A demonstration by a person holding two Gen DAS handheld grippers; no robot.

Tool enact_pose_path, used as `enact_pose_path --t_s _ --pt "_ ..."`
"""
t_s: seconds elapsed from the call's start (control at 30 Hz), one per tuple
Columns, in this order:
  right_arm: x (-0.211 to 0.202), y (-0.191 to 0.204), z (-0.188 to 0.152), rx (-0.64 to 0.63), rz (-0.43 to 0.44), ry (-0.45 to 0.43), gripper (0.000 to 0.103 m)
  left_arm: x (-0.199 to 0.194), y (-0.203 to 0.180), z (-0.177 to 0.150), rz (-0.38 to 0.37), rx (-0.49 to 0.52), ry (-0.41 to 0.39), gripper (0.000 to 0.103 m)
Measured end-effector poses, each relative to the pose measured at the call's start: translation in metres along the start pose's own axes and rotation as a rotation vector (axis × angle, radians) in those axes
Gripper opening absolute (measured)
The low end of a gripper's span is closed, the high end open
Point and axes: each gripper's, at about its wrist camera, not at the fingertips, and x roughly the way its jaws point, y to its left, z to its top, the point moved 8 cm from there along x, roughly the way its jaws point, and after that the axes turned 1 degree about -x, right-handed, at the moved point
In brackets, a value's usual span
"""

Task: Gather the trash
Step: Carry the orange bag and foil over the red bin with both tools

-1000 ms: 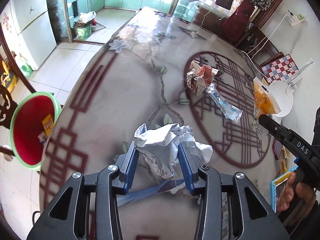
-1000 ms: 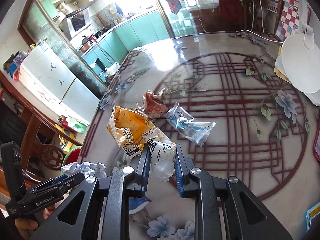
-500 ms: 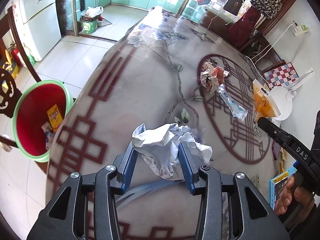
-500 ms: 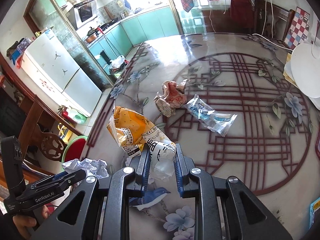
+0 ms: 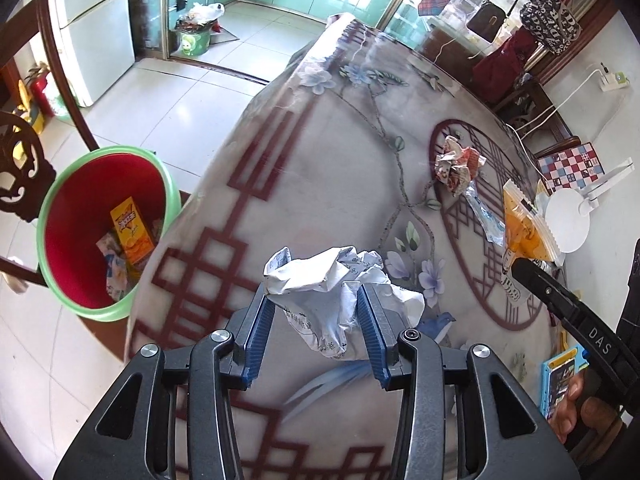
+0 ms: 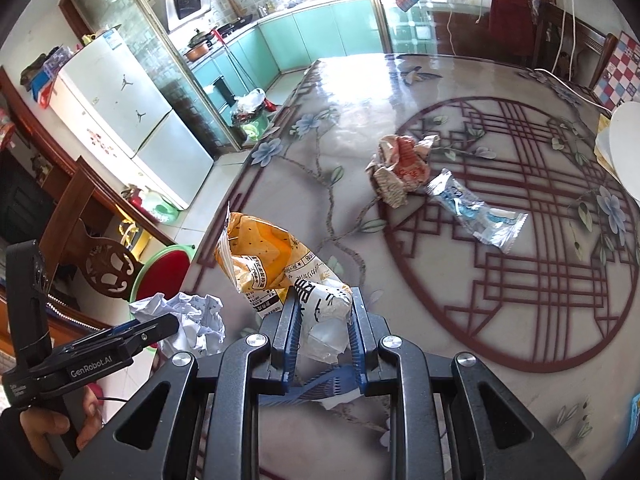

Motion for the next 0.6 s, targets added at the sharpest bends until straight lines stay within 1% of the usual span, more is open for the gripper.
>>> enact_pose_path --t_s 0.33,0.6 --pt "0.02 0.046 -0.003 -0.051 0.014 0.035 0.02 -0.008 0.042 0.007 0.008 -0.052 -0.006 0.04" --pt "0.037 0.084 -0.007 -0.084 0.033 0.063 0.02 -0.01 0.079 0.011 0.026 -0.092 0.005 0.04"
